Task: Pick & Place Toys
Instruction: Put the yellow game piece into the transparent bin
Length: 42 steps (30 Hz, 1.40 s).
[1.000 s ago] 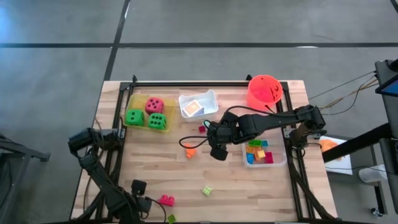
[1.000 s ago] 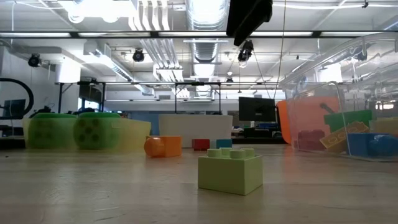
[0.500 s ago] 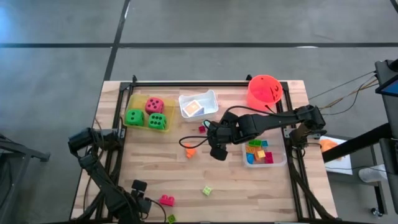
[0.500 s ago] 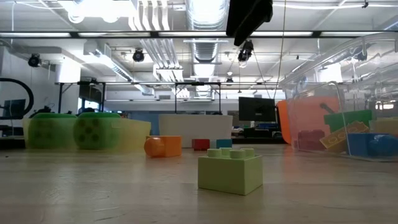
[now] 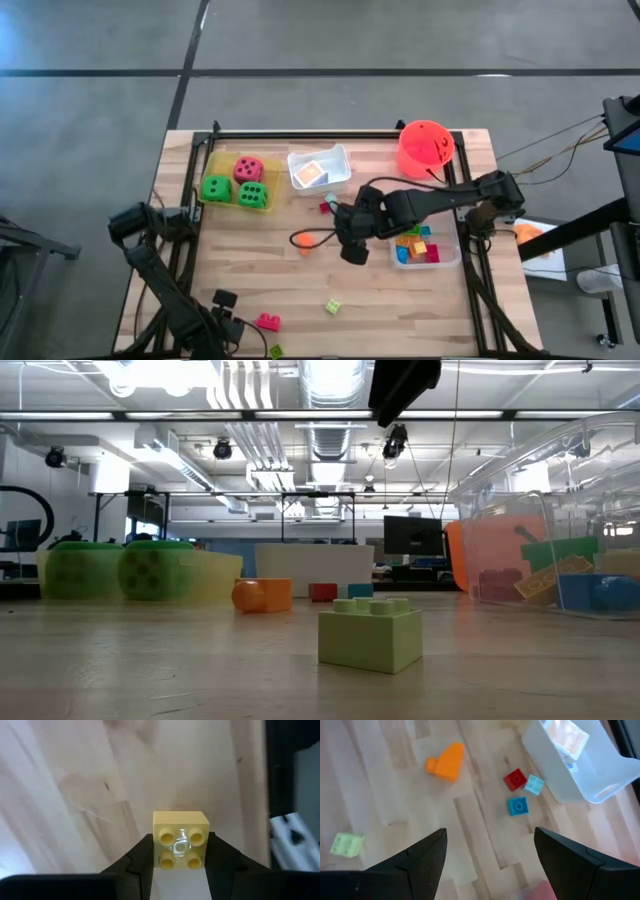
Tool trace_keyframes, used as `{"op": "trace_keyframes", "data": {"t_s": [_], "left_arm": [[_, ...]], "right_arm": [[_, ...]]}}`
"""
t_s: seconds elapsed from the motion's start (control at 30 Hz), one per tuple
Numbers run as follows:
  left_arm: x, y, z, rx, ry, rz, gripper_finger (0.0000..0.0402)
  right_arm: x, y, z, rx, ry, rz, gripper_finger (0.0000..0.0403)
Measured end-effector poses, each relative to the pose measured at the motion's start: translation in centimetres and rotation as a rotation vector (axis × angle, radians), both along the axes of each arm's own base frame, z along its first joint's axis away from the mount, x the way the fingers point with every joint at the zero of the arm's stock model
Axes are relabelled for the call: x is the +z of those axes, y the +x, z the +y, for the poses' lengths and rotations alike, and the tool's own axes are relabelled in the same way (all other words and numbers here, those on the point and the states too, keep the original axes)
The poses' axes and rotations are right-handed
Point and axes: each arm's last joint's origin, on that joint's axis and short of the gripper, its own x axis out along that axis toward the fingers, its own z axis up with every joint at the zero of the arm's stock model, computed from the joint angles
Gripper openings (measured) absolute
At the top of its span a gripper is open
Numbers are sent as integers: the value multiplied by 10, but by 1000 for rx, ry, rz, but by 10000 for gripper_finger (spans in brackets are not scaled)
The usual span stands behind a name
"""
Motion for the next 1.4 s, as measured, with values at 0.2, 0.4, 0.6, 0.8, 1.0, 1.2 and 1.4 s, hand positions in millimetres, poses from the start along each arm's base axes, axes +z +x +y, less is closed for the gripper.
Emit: {"op": "trace_keyframes", "data": {"t_s": [0.2,0.4,0.6,0.8,1.0,1.2,1.4], "left_arm": [[38,3,23,57,13,-92,123],[89,16,61,175,-17,-337,123],[129,37,107,343,-65,-556,123],[146,58,141,350,-90,-658,123],[152,78,173,363,-34,-731,123],[164,101,197,289,-112,-868,123],[178,115,210,203,-217,-1013,123]], "right_arm": [[3,-7,23,72,-2,-8,295],[6,-18,50,183,-129,-28,295],[7,-26,69,263,-272,-45,295],[11,-39,91,279,-459,-109,295],[16,-40,100,253,-647,-197,295],[19,-34,103,328,-721,-199,295],[23,-29,108,433,-733,-201,295]]}}
